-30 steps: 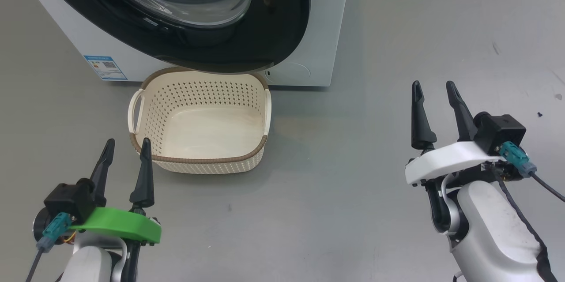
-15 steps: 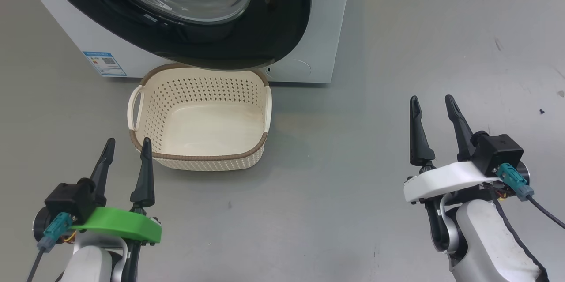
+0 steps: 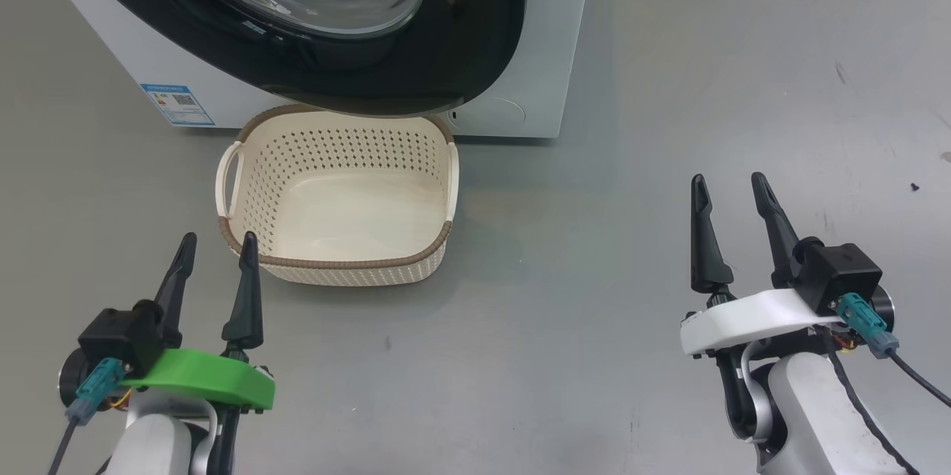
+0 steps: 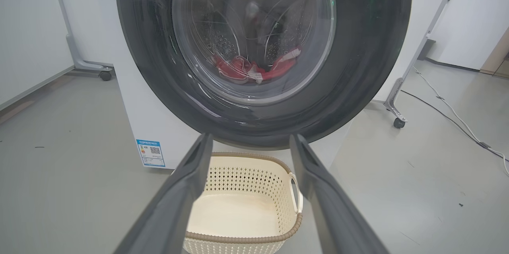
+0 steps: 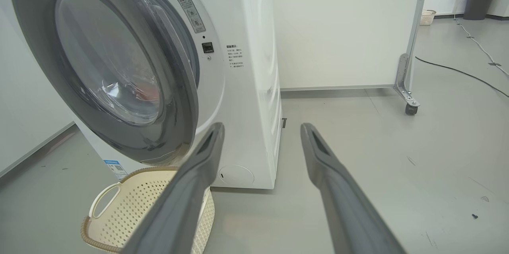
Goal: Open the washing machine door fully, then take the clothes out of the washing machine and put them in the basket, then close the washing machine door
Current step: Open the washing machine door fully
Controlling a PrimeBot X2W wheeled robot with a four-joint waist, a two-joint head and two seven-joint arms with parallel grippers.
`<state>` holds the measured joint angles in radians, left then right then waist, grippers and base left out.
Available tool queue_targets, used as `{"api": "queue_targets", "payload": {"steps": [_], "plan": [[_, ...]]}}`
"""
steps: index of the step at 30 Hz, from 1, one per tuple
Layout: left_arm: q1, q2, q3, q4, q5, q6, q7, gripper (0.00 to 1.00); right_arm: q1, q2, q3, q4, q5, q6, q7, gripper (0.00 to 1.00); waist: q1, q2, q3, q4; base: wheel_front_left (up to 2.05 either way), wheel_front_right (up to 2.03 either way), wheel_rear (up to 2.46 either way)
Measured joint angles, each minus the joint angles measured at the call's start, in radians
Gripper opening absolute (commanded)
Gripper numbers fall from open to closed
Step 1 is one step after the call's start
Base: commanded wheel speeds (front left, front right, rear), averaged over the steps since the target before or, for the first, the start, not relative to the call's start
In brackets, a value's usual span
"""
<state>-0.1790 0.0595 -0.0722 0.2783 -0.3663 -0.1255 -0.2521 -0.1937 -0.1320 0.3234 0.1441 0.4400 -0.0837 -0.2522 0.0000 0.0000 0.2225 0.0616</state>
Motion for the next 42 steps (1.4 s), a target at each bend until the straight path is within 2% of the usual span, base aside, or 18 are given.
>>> {"api": "queue_targets", "payload": {"steps": [32,42], "plan": [[0.0,-0.003,-0.009,0.0,0.0,0.0,0.0,1.0,0.036,0.024,-0.04,-0.032,-0.045,0.004,0.0,1.0,0.0,0.0,0.009,0.012,0.0,0.0,0.0],[-0.001,-0.004,-0.047,-0.009,0.0,0.0,0.0,1.0,-0.001,-0.01,-0.04,-0.032,-0.067,0.011,0.0,1.0,0.0,0.0,0.046,0.028,0.0,0.0,0.0]]}}
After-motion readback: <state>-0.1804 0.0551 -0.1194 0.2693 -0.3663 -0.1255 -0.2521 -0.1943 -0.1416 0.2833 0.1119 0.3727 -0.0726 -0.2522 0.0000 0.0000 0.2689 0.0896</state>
